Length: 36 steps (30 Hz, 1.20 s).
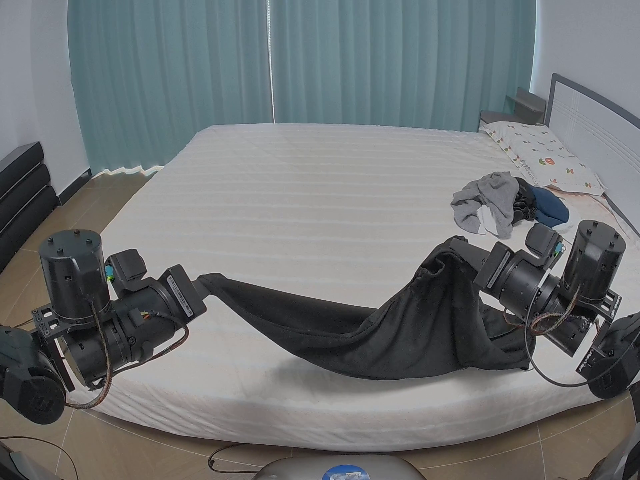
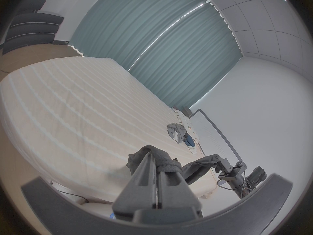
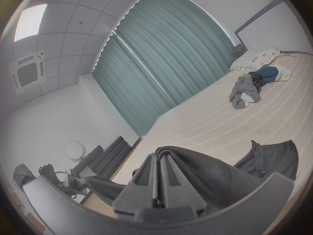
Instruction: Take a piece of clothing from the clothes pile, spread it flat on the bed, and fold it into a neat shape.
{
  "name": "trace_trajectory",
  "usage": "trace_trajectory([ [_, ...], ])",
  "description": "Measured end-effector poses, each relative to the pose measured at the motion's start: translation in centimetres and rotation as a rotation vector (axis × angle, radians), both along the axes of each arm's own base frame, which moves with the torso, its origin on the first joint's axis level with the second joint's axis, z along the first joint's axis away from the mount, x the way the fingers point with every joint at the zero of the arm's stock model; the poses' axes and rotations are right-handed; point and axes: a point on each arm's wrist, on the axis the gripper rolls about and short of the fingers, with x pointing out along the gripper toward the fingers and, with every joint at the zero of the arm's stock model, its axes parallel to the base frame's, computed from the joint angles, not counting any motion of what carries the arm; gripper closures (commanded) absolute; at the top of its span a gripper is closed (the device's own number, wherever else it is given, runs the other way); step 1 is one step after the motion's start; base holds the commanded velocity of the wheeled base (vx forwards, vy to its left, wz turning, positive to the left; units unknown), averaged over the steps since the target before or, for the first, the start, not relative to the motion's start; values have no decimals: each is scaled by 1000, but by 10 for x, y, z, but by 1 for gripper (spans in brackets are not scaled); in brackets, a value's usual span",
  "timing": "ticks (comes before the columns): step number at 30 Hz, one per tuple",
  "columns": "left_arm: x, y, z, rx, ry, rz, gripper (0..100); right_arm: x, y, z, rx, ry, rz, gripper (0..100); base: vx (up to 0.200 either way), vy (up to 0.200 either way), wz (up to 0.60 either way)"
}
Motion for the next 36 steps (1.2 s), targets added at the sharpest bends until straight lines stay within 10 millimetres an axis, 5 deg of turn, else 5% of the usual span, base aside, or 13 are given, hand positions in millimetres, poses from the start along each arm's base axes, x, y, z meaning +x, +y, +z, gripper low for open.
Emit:
trace_trajectory([
  [7, -3, 0, -2, 5, 8, -7, 100, -9, -21, -10, -9, 42, -49, 100, 0, 0, 0],
  [20, -9, 1, -3, 13, 21, -11, 100, -28, -34, -1, 19, 23, -50, 100, -200, 0, 0],
  [29, -31, 8, 26, 23, -9, -34, 100, -42, -33, 28, 27, -42, -20, 100, -178, 0, 0],
  [36, -43, 14, 69, 6, -74, -25, 100, -52, -37, 86, 52, -137, -27, 100, 0, 0, 0],
])
